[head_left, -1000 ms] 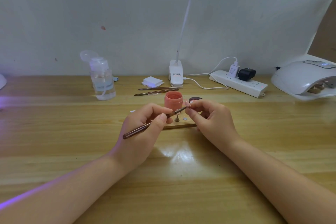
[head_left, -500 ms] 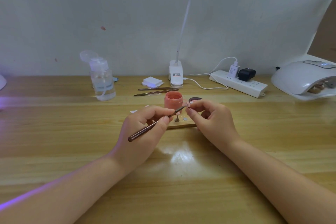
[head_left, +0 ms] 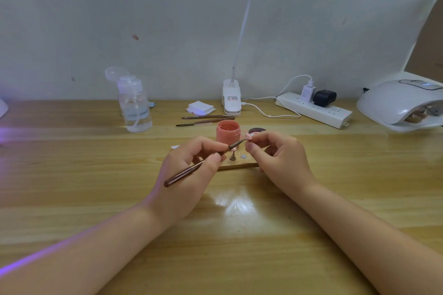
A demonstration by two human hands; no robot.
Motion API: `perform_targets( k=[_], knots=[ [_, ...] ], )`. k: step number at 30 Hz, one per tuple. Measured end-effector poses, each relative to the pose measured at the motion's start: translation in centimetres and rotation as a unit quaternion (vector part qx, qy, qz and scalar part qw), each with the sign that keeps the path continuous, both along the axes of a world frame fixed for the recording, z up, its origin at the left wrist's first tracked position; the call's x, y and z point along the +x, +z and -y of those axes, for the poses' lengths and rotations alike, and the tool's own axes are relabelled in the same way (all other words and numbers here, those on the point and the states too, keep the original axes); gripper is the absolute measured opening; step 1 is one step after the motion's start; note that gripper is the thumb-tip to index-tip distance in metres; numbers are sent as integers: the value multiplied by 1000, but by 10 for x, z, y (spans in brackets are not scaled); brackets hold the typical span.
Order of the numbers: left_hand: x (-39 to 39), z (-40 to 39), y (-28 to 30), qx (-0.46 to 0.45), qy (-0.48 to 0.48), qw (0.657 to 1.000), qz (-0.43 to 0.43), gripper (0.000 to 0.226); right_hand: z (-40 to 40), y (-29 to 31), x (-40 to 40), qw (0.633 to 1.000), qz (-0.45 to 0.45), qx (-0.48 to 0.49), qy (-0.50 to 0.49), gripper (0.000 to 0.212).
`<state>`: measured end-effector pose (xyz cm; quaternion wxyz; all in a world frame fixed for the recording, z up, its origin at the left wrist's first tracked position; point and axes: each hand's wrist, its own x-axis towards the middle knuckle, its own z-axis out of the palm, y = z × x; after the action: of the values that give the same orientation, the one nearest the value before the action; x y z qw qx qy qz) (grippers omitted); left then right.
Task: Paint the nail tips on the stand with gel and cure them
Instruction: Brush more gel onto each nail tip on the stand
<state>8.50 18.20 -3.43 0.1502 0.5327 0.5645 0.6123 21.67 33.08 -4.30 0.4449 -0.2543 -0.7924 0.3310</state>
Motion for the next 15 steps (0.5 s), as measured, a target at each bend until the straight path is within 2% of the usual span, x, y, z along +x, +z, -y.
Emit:
perform_targets(
  k=[11, 15],
  knots=[
    [-1, 0, -1, 8, 17, 1000, 1, 18, 0, -1, 0, 1000, 2, -14, 6, 18],
    [1, -2, 0, 4, 26, 999, -26, 22, 1, 0, 0, 1000, 4, -13, 7, 19]
  ],
)
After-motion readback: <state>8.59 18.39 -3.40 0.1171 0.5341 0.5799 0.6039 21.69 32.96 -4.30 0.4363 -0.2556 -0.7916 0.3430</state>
